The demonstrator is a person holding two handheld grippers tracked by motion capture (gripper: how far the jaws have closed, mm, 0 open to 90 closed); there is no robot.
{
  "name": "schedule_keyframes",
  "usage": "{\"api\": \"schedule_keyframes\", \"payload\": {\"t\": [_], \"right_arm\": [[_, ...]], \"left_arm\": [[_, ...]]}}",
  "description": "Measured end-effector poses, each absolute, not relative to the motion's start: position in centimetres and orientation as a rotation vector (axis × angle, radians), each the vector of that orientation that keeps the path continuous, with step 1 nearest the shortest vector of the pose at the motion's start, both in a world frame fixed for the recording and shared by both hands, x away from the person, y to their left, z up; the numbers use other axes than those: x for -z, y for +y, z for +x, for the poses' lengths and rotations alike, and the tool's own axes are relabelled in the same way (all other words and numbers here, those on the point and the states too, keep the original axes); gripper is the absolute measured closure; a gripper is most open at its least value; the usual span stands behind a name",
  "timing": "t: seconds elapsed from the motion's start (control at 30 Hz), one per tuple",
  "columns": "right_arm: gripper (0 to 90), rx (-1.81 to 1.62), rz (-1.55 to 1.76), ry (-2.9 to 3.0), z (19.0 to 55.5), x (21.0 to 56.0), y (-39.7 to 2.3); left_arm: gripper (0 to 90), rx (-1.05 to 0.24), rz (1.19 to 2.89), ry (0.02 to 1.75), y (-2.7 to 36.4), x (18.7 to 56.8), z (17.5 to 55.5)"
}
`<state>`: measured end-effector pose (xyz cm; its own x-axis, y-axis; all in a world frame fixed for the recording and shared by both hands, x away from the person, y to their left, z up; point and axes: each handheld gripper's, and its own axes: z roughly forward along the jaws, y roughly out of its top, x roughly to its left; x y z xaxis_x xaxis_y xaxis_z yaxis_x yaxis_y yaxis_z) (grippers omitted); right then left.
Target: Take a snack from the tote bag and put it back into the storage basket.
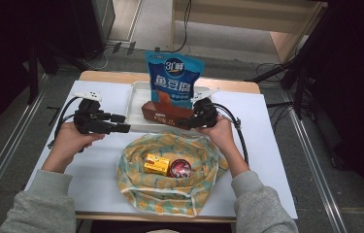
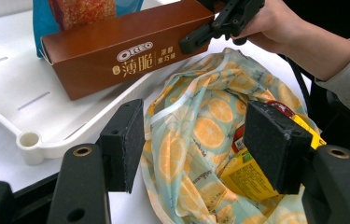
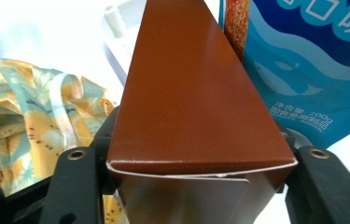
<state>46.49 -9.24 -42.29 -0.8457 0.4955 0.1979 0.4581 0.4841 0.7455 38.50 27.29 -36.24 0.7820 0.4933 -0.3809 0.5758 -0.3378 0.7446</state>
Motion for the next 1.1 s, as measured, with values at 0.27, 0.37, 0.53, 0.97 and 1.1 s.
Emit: {"api": "schedule_keyframes", "payload": {"t": [0.27,0.37,0.53,0.97,1.1], "right_arm": [[42.0,-1.300,0.853,2.667,46.84,42.68,-9.14],[41.7,-1.301,0.862,2.666,46.93,42.86,-9.13],[40.7,-1.298,0.894,2.681,46.98,42.96,-9.18],[30.8,-1.268,0.925,2.664,47.22,43.04,-9.46],[29.7,-1.257,0.937,2.661,47.16,43.01,-9.61]], "left_arm": [[39.2,0.105,1.998,0.800,27.26,36.25,38.50],[39.2,0.104,1.997,0.800,27.27,36.24,38.50],[39.2,0.104,1.996,0.800,27.27,36.24,38.50],[39.1,0.101,1.996,0.799,27.29,36.22,38.47],[39.2,0.100,1.994,0.799,27.34,36.21,38.48]]}}
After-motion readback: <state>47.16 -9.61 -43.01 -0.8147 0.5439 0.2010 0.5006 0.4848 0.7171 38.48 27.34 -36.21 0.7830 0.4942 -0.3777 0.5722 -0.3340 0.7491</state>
